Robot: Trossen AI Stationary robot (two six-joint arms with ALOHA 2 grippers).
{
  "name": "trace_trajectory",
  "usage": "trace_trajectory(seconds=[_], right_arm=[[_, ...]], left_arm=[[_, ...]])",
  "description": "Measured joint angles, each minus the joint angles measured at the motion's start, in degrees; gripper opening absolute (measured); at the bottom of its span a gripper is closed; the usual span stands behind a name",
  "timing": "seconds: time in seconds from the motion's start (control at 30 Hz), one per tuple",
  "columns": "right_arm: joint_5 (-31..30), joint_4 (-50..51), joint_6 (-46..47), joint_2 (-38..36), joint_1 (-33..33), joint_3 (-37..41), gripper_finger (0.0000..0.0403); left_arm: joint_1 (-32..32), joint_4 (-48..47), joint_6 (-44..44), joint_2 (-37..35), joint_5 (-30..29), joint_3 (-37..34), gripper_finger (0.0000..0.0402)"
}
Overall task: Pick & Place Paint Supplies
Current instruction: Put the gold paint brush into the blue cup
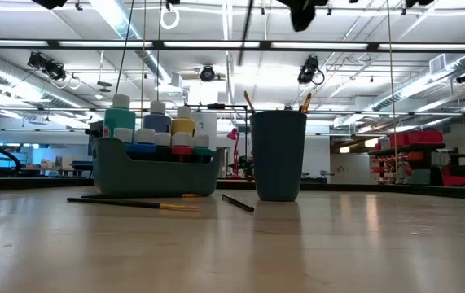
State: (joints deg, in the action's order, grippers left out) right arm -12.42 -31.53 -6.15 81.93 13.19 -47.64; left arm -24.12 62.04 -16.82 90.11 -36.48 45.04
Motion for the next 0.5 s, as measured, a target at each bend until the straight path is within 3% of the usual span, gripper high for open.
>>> trace_trajectory(seconds=[0.2,0.33,0.5], right_arm=[[-9.1,15.8,3.6,-7.9,0.1,0.1,0.002],[-18.8,16.5,4.2,-7.7,-0.6,2.7,0.0027],[-18.2,14.8,7.5,-6.2,-3.1,5.7,0.0017]], left_arm=[[0.0,-5.6,3.4,0.0,-3.4,0.0,0.0057],[0.0,-8.9,7.3,0.0,-3.4,0.0,0.0055],[0.0,-10.4,9.9,0.0,-3.4,0.0,0.0055]])
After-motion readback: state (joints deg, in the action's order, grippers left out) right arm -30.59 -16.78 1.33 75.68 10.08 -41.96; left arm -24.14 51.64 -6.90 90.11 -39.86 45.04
